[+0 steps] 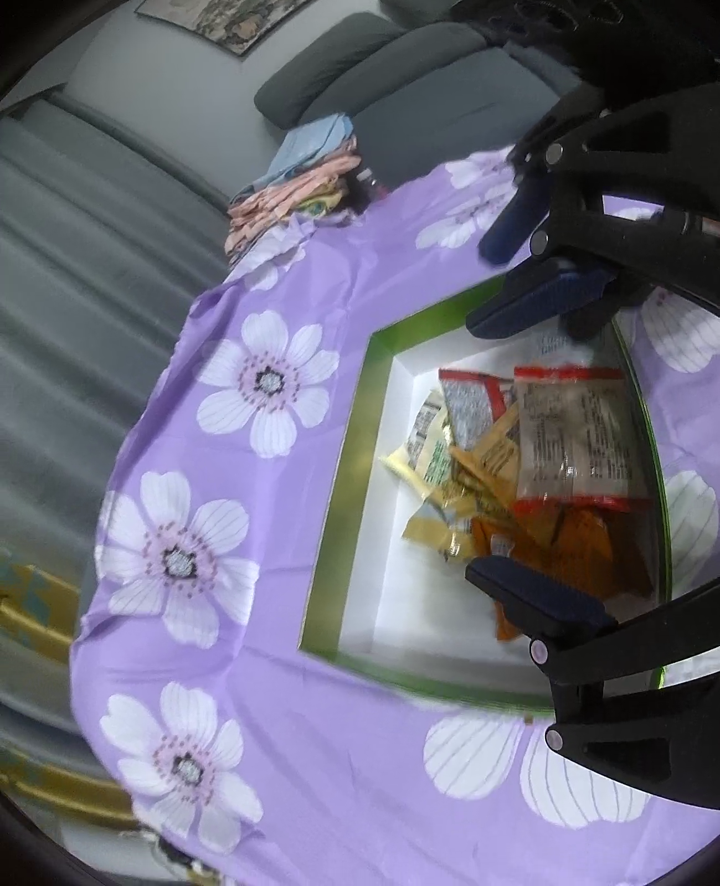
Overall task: Organize snacks
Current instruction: 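Move the left gripper to the yellow SODA CRACKER pack on the cloth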
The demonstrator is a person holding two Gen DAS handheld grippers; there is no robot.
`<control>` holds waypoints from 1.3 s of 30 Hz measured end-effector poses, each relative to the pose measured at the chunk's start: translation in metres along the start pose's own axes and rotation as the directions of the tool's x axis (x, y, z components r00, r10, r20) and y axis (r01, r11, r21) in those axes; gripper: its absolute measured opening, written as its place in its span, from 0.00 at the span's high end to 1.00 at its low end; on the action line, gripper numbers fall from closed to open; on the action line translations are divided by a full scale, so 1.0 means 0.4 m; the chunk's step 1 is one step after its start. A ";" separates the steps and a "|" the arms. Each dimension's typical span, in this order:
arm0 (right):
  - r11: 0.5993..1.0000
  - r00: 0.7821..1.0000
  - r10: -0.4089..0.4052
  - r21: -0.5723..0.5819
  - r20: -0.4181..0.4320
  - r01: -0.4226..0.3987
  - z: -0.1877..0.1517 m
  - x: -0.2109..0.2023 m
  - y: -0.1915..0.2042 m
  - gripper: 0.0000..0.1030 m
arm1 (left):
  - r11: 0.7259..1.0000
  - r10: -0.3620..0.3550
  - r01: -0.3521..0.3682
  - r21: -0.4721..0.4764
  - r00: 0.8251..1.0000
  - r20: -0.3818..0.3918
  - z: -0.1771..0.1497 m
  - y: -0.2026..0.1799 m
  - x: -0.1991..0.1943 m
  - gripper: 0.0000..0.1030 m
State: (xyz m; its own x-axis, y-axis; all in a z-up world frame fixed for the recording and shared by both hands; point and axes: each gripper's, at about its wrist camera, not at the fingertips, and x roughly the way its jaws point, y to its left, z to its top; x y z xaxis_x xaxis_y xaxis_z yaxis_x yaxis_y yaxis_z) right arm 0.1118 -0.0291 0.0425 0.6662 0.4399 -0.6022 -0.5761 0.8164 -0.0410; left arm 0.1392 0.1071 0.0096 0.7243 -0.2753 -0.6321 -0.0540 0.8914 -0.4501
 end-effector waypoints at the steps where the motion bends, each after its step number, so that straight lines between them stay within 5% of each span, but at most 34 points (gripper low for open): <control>1: 1.000 1.000 0.000 0.006 0.004 0.000 -0.003 -0.007 -0.001 0.35 | 0.999 0.034 -0.035 0.007 0.999 0.015 -0.001 -0.002 -0.009 0.16; 9: 0.998 1.000 0.017 0.056 0.002 -0.017 -0.047 -0.062 -0.008 0.29 | 0.982 0.165 -0.173 0.077 0.981 0.097 -0.023 -0.034 -0.078 0.12; 23: 0.994 0.997 0.080 0.081 -0.007 -0.079 -0.092 -0.115 0.029 0.28 | 0.955 0.240 -0.268 0.130 0.951 0.194 -0.085 -0.073 -0.197 0.11; 39: 0.988 0.990 0.125 0.104 -0.061 -0.118 -0.137 -0.107 0.063 0.28 | 0.945 0.319 -0.324 0.042 0.944 0.089 -0.199 0.019 -0.201 0.11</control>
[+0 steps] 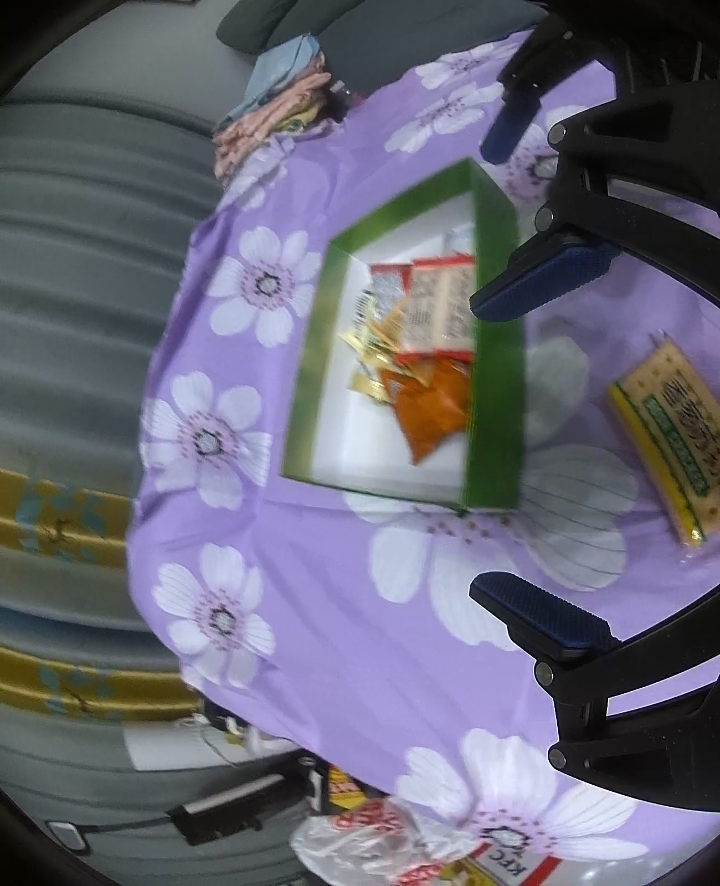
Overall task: Organize snacks
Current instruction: 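Move the left gripper to the yellow SODA CRACKER pack on the cloth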
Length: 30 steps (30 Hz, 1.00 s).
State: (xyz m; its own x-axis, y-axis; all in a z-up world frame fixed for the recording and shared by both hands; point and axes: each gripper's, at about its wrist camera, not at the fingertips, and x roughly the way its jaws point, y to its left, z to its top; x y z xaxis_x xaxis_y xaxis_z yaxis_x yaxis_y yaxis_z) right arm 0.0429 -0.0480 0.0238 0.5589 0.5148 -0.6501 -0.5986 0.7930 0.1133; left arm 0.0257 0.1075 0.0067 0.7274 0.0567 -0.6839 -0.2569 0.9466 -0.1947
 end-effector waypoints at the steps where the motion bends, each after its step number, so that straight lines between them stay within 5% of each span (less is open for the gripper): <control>1: 1.000 1.000 0.004 0.003 -0.009 -0.004 -0.004 0.005 0.001 0.28 | 1.000 0.002 -0.002 -0.004 1.000 -0.009 -0.006 0.005 0.004 0.11; 18: 0.998 0.991 0.062 -0.021 -0.118 -0.064 -0.043 0.078 0.053 0.28 | 0.995 -0.040 0.030 -0.096 0.993 -0.108 -0.105 0.070 0.009 0.11; 30: 0.995 0.982 0.091 -0.028 -0.163 -0.097 -0.062 0.109 0.067 0.28 | 0.976 -0.144 0.114 -0.186 0.977 -0.157 -0.145 0.110 0.008 0.11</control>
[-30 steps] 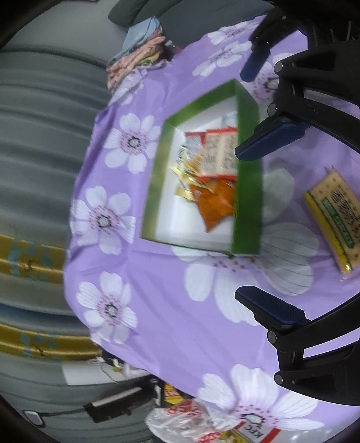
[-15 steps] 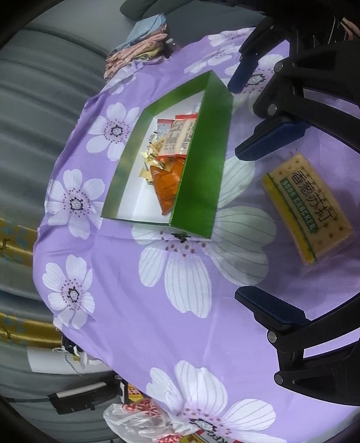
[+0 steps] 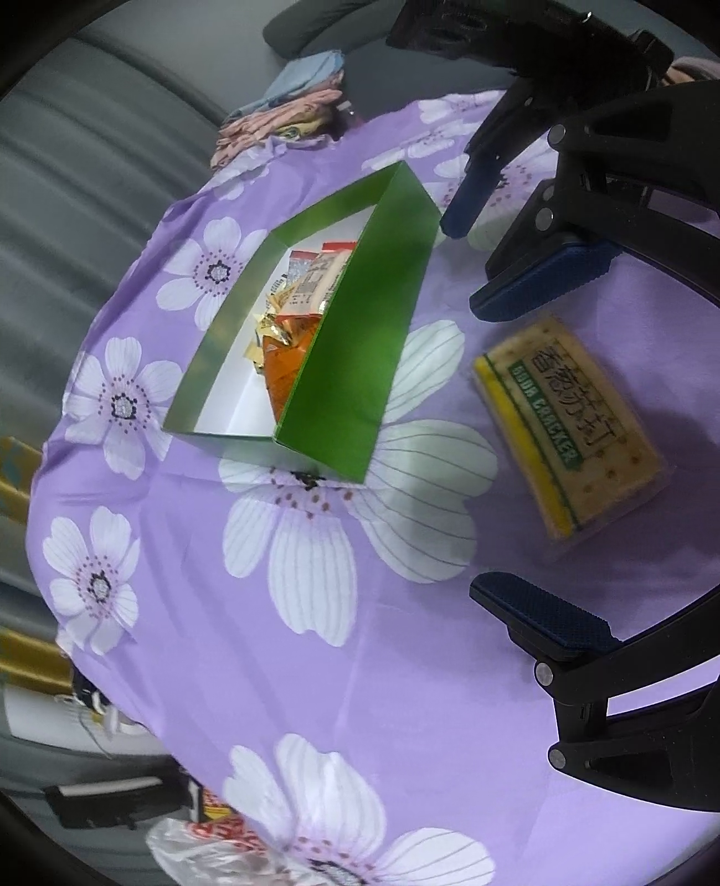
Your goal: Organize snacks
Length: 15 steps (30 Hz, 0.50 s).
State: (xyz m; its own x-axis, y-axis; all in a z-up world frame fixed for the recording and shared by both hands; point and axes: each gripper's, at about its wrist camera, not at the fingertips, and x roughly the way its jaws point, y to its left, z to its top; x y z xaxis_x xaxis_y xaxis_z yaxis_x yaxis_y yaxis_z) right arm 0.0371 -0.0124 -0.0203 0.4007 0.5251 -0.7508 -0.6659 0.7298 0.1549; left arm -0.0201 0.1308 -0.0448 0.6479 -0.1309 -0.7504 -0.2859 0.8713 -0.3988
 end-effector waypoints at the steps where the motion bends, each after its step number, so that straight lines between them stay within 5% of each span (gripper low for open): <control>1: 1.000 1.000 0.008 0.000 -0.006 -0.008 -0.001 0.005 0.002 0.28 | 1.000 -0.005 0.005 -0.004 1.000 -0.002 -0.003 0.002 -0.001 0.11; 15: 0.985 0.977 0.154 -0.059 -0.148 -0.164 -0.037 0.083 0.058 0.28 | 0.997 -0.052 0.050 -0.060 0.998 -0.044 -0.068 0.015 0.002 0.11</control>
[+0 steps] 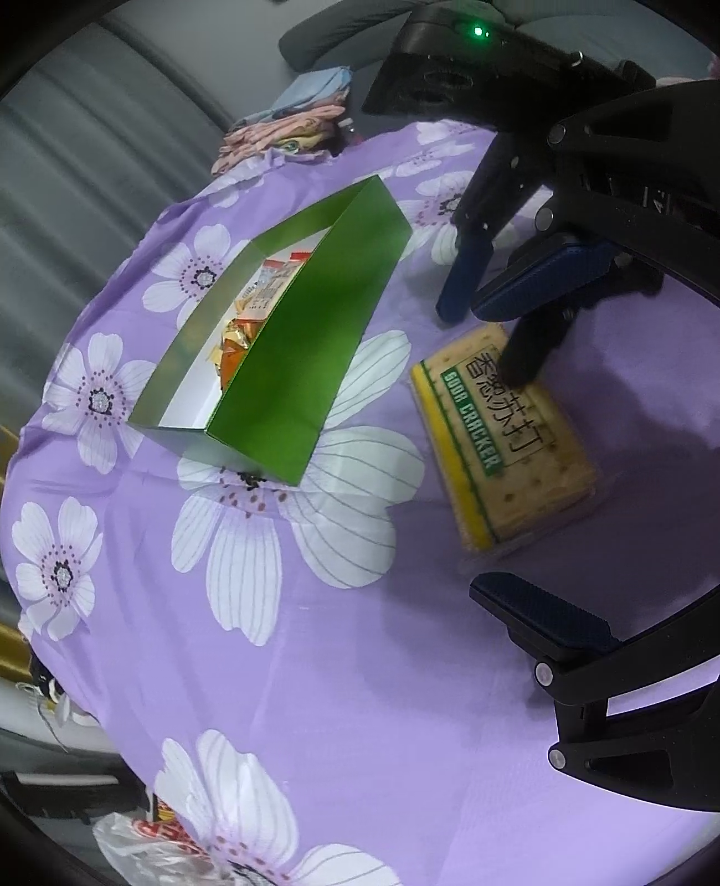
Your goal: Organize snacks
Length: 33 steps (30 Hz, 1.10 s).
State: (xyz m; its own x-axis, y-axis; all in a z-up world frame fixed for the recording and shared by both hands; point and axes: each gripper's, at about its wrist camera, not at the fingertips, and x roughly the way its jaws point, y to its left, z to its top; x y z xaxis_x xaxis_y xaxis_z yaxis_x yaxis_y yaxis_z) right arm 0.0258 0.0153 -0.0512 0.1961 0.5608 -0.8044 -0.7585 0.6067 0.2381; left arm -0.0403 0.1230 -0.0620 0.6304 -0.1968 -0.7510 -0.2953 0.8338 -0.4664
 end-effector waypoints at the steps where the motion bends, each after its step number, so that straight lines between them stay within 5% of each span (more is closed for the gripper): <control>1: 1.000 1.000 0.018 -0.005 0.003 -0.018 0.001 0.003 0.002 0.28 | 1.000 0.005 -0.005 -0.003 1.000 -0.006 -0.003 0.000 0.004 0.11; 14: 0.995 0.997 0.082 -0.052 -0.015 -0.082 -0.017 0.012 0.033 0.28 | 0.999 0.044 -0.044 0.007 0.999 -0.003 -0.014 -0.017 0.037 0.11; 23: 0.996 0.999 0.043 -0.076 0.010 -0.042 -0.022 0.017 0.053 0.54 | 0.990 0.107 -0.109 0.088 0.994 0.028 -0.021 -0.048 0.054 0.11; 25: 0.998 0.999 0.043 -0.054 0.024 -0.041 -0.023 0.014 0.048 0.56 | 0.991 0.091 -0.093 0.101 0.996 0.026 -0.024 -0.059 0.054 0.14; 27: 0.998 0.999 0.047 -0.038 0.024 -0.046 -0.027 0.015 0.046 0.64 | 0.994 0.016 -0.017 0.112 1.000 0.010 -0.028 -0.075 0.057 0.41; 33: 0.998 0.998 0.056 -0.005 0.031 -0.056 -0.033 0.013 0.034 0.66 | 0.993 -0.004 0.004 0.117 1.000 0.001 -0.023 -0.083 0.069 0.41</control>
State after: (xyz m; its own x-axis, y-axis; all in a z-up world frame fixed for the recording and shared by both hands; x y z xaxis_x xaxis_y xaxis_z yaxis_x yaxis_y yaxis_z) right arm 0.0083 0.0191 -0.0593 0.1724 0.6111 -0.7726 -0.7711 0.5718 0.2802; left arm -0.0196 0.0852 -0.0715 0.6323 -0.1996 -0.7485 -0.2070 0.8876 -0.4115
